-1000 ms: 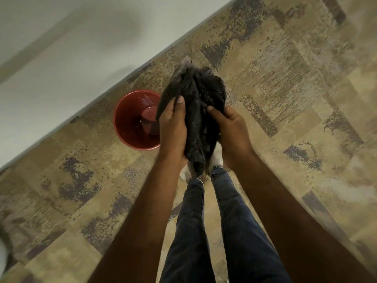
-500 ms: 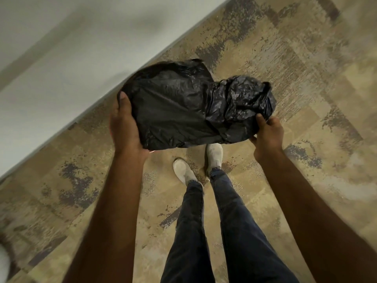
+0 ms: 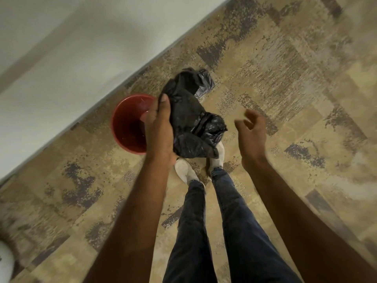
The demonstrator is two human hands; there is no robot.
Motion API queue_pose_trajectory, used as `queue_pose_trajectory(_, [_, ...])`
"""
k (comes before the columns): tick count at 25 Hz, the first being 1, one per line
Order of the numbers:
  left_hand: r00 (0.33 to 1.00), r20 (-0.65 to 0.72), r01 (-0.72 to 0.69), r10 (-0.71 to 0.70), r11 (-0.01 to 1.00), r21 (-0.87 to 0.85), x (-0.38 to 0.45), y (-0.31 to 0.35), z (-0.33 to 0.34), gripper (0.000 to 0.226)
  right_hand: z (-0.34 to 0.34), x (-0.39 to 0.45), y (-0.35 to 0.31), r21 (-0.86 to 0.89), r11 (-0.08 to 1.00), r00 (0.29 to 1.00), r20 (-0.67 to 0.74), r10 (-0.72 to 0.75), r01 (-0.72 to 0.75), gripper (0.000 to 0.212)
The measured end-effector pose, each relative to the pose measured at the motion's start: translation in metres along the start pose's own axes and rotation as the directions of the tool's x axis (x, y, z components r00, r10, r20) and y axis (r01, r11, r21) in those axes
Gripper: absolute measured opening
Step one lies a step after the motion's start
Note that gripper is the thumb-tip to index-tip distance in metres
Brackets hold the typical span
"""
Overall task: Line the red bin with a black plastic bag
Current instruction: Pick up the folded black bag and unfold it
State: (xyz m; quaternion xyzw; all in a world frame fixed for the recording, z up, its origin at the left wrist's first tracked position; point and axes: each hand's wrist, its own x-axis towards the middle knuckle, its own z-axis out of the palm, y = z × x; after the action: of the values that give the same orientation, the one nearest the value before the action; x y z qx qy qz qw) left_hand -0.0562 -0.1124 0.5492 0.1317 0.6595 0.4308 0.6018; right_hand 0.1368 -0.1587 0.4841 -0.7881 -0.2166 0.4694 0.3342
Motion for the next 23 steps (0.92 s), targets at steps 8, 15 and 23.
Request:
queue_pose_trajectory(8, [0.988,-0.038,0.134,-0.148,0.959,-0.249,0.003,-0.001,0.025,0.020,0.024,-0.059,-0.008,0.111,0.981,0.748,0.635,-0.192,0.158,0.065])
queue_pose_trajectory(15, [0.990,0.120,0.122,-0.079,0.905,-0.407,0.027,0.012,0.006,0.049,0.025,-0.046,0.005,0.182,0.983,0.916,0.392,-0.086,0.015,0.017])
queue_pose_trajectory(23, [0.999,-0.042,0.015,-0.014,1.000,0.020,0.020,-0.014,-0.022,0.040,0.021,-0.032,-0.021,0.307,0.949,0.930,0.365,-0.046,-0.074,0.025])
